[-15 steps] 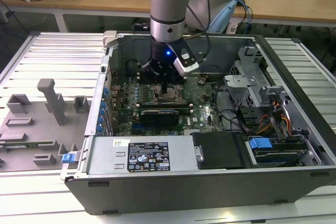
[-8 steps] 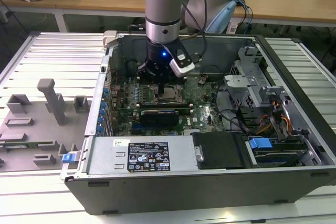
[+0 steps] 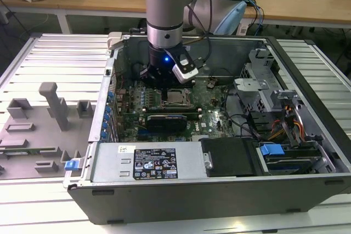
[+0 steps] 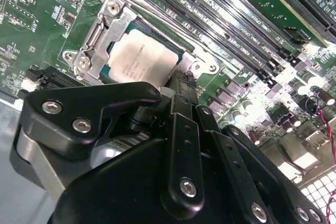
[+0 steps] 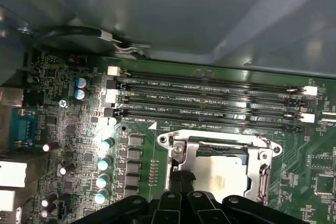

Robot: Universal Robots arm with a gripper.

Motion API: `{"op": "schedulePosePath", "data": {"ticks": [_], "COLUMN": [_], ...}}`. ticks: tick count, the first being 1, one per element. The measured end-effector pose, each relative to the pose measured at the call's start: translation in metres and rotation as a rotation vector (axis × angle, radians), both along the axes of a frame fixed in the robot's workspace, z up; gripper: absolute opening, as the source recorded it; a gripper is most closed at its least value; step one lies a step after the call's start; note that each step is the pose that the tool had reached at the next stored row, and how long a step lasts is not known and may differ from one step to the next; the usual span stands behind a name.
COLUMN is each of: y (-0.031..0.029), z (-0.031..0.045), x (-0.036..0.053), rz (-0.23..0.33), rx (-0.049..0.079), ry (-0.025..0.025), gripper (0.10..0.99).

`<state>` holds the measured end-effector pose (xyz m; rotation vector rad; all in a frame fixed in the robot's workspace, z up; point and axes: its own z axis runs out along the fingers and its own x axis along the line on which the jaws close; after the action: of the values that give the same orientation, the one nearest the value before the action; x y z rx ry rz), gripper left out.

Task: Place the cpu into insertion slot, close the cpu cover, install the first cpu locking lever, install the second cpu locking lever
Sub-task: 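Close the cpu cover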

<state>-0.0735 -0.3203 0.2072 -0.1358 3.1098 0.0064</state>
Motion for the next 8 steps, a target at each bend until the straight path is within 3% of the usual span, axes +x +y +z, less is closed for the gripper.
{"op": "schedulePosePath", "data": {"ticks": [8], "y": [0.0001], "z": [-0.0002], "x": [0.0023], "rz": [0.0], "rx": [0.0], "ry": [-0.0002], "gripper": [0.106]}}
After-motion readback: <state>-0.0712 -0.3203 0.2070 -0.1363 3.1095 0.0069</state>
